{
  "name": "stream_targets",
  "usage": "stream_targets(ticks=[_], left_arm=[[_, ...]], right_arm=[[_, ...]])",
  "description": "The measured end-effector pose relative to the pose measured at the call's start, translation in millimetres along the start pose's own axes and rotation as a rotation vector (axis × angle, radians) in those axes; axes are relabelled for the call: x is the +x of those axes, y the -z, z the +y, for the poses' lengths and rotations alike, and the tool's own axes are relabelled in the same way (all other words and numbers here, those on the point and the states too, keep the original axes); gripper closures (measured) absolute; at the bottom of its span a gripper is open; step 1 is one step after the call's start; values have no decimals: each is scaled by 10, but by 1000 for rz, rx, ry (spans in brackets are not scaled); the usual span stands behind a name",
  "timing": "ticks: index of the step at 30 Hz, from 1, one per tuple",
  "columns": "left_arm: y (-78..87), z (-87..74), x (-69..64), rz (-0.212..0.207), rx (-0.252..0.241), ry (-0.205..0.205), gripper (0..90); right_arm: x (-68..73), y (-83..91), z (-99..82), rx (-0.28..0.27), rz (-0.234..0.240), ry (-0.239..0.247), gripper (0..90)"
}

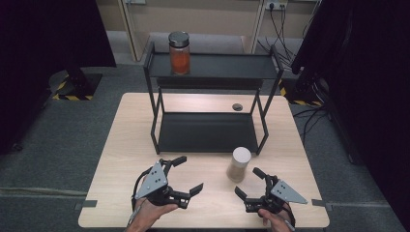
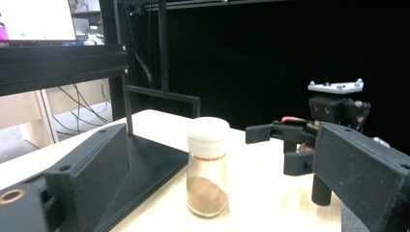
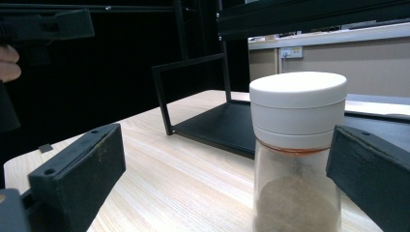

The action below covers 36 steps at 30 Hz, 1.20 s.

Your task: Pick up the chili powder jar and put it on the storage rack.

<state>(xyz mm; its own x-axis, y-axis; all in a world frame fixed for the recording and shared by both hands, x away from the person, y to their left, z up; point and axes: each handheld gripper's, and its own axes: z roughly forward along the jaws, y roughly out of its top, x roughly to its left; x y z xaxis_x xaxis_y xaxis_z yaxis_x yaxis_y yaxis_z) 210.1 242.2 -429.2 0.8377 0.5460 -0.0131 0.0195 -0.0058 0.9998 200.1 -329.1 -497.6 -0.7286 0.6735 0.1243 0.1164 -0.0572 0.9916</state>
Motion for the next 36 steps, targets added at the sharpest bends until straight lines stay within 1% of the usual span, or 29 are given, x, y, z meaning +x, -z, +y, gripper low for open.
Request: stream_targets(ticks=[2,11,15,19,25,27,31,36], left_arm=[[20,-59,-6,2,-5,9,58],[42,-292,-37,15,-2,14,58],[56,-382,-58,17,0,4,57],[74,-477,-78,21,-3,7,58],[124,-614,-120,39,6,-12,58],[136,-649,-123,40,15,-9,58],[147,-738,-133,42,17,-9,58],[157,-793,-163,46,14,-19,58]], right_arm=[[0,-2,-1,0,0,0,6],[0,-2,-5,-1,-1,2,6],[-3,-2,-9,-1,-3,2,6],[-3,-3,-8,-1,-1,5,6],[-8,-5,-1,-2,5,14,6],[-13,-6,0,-3,6,14,6],[-17,-5,-5,-2,2,12,6],[-18,-2,-4,-2,2,13,6]])
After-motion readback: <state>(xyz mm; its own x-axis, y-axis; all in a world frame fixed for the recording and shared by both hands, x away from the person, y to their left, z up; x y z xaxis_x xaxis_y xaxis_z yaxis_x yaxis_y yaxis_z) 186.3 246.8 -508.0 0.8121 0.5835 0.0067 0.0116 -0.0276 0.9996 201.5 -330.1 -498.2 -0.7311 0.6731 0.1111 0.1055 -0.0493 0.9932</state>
